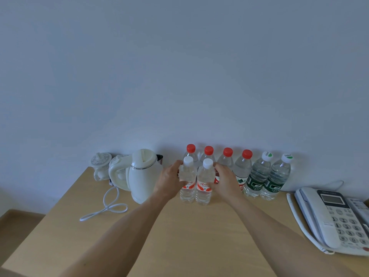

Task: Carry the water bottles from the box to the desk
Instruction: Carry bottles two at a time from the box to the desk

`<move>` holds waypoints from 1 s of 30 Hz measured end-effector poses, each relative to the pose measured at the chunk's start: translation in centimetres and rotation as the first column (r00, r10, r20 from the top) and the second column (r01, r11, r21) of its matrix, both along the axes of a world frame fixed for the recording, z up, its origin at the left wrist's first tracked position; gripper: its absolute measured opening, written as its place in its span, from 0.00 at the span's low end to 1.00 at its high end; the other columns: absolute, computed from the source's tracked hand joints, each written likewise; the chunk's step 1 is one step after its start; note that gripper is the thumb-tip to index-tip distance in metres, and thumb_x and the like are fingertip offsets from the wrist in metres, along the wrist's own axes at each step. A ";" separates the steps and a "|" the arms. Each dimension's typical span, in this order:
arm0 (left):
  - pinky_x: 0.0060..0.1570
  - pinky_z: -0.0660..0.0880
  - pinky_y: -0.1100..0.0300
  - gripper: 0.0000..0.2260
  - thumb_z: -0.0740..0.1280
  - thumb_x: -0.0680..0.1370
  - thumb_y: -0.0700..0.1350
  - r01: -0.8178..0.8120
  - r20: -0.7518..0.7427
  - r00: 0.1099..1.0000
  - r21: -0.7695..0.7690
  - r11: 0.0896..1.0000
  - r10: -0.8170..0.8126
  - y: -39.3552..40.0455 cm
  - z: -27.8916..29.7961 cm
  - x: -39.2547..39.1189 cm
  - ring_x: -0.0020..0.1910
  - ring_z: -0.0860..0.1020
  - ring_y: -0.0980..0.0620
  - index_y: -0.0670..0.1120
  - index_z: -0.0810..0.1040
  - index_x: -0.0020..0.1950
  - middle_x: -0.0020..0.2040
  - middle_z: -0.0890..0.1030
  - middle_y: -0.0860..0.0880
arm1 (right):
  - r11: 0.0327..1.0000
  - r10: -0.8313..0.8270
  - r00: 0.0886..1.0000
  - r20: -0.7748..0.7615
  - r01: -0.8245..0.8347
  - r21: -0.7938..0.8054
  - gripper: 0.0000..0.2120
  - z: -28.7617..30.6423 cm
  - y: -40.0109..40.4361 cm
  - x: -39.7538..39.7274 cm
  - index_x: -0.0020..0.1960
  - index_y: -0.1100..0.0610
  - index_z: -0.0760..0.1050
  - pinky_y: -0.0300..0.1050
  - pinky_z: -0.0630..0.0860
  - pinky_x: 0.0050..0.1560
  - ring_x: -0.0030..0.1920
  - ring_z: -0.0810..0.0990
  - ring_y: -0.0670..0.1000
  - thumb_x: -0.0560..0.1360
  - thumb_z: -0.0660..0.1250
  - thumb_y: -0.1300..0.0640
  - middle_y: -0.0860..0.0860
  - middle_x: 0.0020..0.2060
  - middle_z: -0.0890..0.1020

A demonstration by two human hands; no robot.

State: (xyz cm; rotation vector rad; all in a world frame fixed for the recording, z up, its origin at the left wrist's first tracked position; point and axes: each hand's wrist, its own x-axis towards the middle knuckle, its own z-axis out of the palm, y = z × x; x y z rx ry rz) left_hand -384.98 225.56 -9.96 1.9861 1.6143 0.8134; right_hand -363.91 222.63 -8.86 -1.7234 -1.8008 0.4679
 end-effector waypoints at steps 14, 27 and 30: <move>0.54 0.77 0.51 0.20 0.68 0.79 0.43 -0.080 -0.238 0.965 0.144 0.986 0.113 1.0 5.5 -1.0 0.60 0.79 0.45 0.48 0.74 0.71 0.59 0.82 0.47 | 1.000 -0.005 0.998 0.057 0.003 0.024 0.24 2.3 -0.3 1.5 0.70 0.54 0.72 0.53 0.77 0.58 0.57 0.79 0.55 0.75 0.65 0.66 0.54 0.57 0.79; 0.60 0.72 0.49 0.20 0.63 0.83 0.52 0.031 -0.373 0.923 0.318 0.948 0.095 3.1 13.0 6.0 0.65 0.74 0.44 0.46 0.73 0.72 0.65 0.79 0.45 | 0.966 -0.219 0.958 0.185 0.186 0.177 0.18 8.4 0.1 6.1 0.70 0.53 0.70 0.50 0.74 0.54 0.61 0.74 0.56 0.81 0.61 0.51 0.55 0.63 0.76; 0.63 0.70 0.50 0.21 0.62 0.83 0.53 0.100 -0.425 0.904 0.316 0.944 0.047 2.8 13.6 9.1 0.66 0.73 0.44 0.46 0.71 0.74 0.66 0.77 0.45 | 0.959 -0.265 0.937 0.226 0.232 0.166 0.20 9.5 -0.3 7.5 0.71 0.53 0.69 0.52 0.74 0.55 0.63 0.72 0.57 0.82 0.59 0.49 0.56 0.62 0.75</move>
